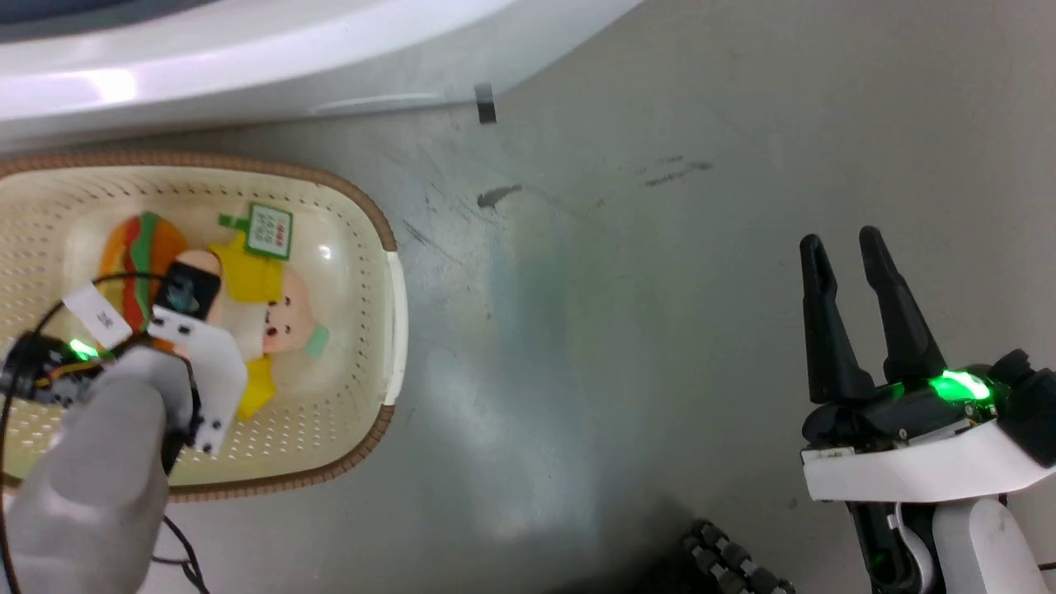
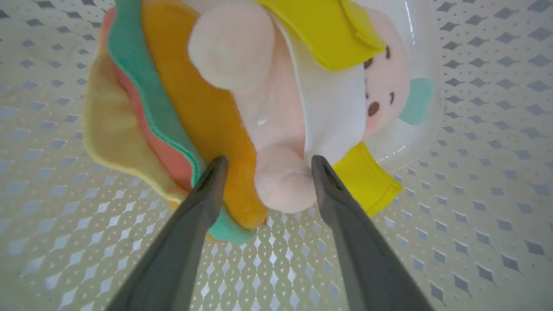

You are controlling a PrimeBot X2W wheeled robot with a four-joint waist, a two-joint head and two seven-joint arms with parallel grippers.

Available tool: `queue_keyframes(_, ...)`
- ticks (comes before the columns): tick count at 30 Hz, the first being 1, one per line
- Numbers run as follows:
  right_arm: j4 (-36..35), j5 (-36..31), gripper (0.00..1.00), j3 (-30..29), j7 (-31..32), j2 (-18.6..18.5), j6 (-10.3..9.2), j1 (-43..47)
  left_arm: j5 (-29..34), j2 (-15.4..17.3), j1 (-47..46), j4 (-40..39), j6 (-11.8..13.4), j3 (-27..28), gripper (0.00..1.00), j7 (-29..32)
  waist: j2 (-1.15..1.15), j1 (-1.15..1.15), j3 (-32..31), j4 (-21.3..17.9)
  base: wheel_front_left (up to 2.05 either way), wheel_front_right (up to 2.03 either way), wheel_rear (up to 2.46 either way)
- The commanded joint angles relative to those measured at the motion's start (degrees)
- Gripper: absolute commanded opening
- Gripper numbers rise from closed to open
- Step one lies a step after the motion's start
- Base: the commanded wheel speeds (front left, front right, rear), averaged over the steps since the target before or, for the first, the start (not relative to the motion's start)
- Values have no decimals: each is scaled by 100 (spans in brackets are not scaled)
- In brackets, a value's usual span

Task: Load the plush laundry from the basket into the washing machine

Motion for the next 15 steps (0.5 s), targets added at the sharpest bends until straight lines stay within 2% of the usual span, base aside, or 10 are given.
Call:
queue_keyframes(1,-46,74,100,22,-58,19,-3,-100,-29,80,-186,110,32,-47,100,9,0,0,118,-42,0,0,0)
queue_keyframes(13,-151,401,100,129,-202,21,-4,-166,-123,294,-779,870,197,-341,100,136,0,0,696,-261,0,0,0)
queue_keyframes(14,-159,434,100,135,-214,21,-4,-187,-146,303,-819,940,202,-358,72,150,0,0,737,-284,0,0,0)
queue_keyframes(15,-172,492,100,162,-238,22,-4,-229,-185,319,-883,1086,141,-419,0,199,0,0,808,-333,0,0,0)
